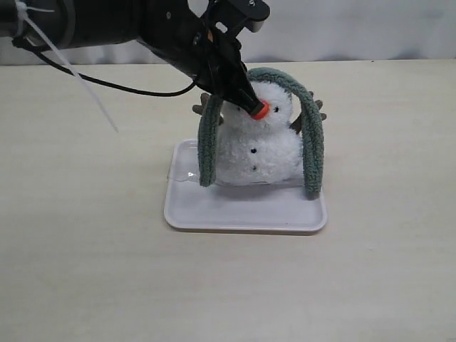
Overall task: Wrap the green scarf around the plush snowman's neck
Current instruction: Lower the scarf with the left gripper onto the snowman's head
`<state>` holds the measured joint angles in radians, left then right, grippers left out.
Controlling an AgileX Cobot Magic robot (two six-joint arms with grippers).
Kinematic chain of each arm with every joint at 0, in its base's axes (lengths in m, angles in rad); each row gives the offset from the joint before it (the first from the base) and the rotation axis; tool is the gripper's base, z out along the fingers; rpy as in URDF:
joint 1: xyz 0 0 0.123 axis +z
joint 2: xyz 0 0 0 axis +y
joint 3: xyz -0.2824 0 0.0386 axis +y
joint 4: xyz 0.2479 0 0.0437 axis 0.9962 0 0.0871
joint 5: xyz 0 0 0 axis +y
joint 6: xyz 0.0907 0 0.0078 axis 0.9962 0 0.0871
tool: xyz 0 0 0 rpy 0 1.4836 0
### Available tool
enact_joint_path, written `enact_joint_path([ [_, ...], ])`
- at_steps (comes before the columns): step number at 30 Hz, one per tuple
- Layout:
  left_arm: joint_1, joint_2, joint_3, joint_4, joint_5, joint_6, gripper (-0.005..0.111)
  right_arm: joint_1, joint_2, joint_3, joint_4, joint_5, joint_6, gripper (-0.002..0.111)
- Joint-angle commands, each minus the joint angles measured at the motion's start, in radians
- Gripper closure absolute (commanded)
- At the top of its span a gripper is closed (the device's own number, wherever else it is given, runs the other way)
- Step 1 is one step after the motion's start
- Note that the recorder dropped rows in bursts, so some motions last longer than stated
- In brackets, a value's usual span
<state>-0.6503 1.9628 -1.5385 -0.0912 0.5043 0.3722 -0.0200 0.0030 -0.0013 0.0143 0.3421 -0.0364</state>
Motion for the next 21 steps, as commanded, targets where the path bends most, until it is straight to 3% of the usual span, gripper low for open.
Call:
enact_joint_path([
  [1, 0.011, 0.001, -0.001, 0.001, 0.011, -0.055, 0.107, -0.001, -0.003, 0.001, 0.001, 0.001, 0.0, 0.104],
  [4, 0.011, -0.003, -0.001, 0.006, 0.044, -0.019, 0.101, -0.001, -0.003, 0.001, 0.001, 0.001, 0.0, 0.104],
  [12, 0.011, -0.017, -0.001, 0.007, 0.043, -0.002, 0.054, -0.001, -0.003, 0.001, 0.001, 0.001, 0.0, 0.104],
  [15, 0.009, -0.042, -0.001, 0.001, 0.02, -0.002, 0.048, -0.001, -0.003, 0.001, 0.001, 0.001, 0.0, 0.104],
  [21, 0.009, -0.099, -0.001, -0.067, -0.048, -0.002, 0.049, -0.001, -0.003, 0.001, 0.001, 0.001, 0.0, 0.104],
])
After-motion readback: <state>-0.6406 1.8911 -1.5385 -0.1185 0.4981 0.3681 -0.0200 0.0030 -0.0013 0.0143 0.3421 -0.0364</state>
